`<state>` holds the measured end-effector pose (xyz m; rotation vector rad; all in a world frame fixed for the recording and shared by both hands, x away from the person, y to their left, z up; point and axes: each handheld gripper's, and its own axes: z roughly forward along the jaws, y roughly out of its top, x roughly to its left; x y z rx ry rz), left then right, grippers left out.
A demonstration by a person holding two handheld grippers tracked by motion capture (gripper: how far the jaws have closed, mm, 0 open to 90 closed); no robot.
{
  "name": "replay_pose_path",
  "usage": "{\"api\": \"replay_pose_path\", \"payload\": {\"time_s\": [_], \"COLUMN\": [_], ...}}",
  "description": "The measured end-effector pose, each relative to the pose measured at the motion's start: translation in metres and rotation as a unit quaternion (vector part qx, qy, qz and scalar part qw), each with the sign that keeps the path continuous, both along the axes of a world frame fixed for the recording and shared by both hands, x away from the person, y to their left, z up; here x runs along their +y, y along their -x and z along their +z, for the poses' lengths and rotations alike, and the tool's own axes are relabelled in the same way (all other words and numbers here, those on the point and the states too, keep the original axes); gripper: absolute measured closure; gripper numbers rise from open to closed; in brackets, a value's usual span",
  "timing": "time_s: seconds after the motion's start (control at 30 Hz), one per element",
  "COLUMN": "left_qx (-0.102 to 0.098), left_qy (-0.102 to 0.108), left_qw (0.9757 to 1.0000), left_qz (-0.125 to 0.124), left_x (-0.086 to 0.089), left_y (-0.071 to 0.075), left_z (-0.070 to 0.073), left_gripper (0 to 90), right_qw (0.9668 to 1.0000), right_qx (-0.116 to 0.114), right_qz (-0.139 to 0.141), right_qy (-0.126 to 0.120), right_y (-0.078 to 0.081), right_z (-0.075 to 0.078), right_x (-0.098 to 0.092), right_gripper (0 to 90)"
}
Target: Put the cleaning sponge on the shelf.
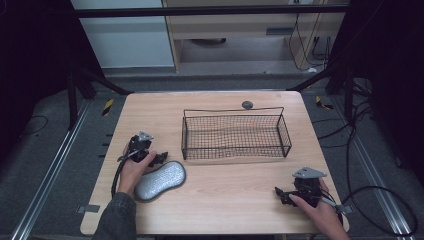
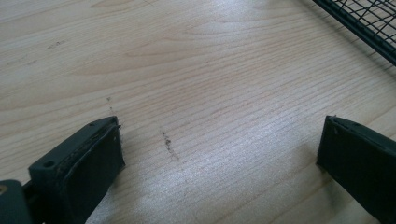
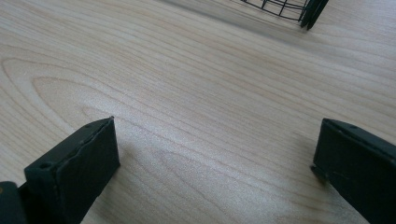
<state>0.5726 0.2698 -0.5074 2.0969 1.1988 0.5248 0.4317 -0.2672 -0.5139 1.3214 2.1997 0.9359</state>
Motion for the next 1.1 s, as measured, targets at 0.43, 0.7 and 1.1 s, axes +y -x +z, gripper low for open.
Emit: {"api": "replay_pose_path", "payload": {"time_s": [0.43, 0.7, 1.1], "left_qx": [-0.018, -0.014, 0.008], "left_qy": [-0.028, -0.032, -0.059], "left_qw": [0.9994, 0.9993, 0.9967], "left_qz": [-0.002, -0.010, -0.054], "left_x": [0.011, 0.019, 0.015], "left_y": [0.030, 0.063, 0.090], "left_z": [0.032, 0.046, 0.056], "left_gripper": [3.8, 3.7, 2.6], "right_qw": [1.0000, 1.0000, 1.0000], "right_qx": [0.000, 0.000, 0.000], "right_qz": [-0.001, -0.001, 0.000], "right_qy": [0.000, 0.000, 0.000], "right_y": [0.000, 0.000, 0.000], "right_z": [0.000, 0.000, 0.000], "right_x": [0.000, 0.000, 0.000], "right_gripper": [0.3, 0.3, 0.3]}}
